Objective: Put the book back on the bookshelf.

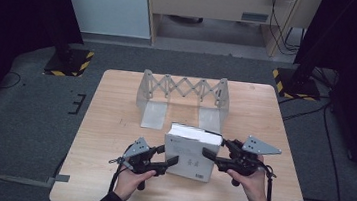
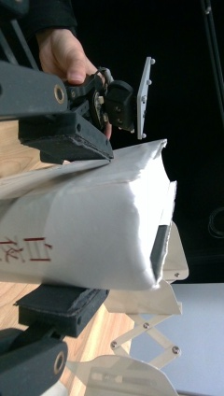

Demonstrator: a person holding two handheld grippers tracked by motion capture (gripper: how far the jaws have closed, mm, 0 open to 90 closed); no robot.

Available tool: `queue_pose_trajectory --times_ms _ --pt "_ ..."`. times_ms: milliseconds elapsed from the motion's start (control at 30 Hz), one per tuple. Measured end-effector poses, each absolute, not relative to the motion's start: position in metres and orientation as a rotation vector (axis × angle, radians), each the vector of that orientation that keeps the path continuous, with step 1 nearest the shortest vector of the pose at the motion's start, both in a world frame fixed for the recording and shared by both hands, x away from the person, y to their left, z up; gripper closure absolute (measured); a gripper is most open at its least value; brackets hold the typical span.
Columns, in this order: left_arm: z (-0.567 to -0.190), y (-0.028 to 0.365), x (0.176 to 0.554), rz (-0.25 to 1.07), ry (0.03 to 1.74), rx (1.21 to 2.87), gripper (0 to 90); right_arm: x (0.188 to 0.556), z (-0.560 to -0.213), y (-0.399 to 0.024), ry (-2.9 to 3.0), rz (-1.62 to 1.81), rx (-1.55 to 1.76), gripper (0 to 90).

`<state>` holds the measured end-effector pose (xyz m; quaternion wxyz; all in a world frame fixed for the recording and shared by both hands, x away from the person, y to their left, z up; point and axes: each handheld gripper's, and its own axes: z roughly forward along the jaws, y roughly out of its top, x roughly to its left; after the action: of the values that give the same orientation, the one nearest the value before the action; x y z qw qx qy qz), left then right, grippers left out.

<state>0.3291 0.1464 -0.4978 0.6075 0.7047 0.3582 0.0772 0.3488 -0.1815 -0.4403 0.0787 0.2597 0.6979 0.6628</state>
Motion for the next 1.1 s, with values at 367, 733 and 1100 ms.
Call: queue_pose_trajectory --times_ms 367,733,1100 --pt "-0.501 0.162 0.331 0.195 0.888 1.600 33.4 0.355 -0.431 -0.172 2.110 1.939 0.752 35.2" --pt "-0.505 0.161 0.340 0.194 0.902 1.579 32.4 0.348 -0.432 -0.176 2.125 1.958 0.722 42.8" --pt "-0.507 0.158 0.340 0.168 0.885 1.600 32.5 0.353 -0.421 -0.165 2.144 1.942 0.715 41.0"
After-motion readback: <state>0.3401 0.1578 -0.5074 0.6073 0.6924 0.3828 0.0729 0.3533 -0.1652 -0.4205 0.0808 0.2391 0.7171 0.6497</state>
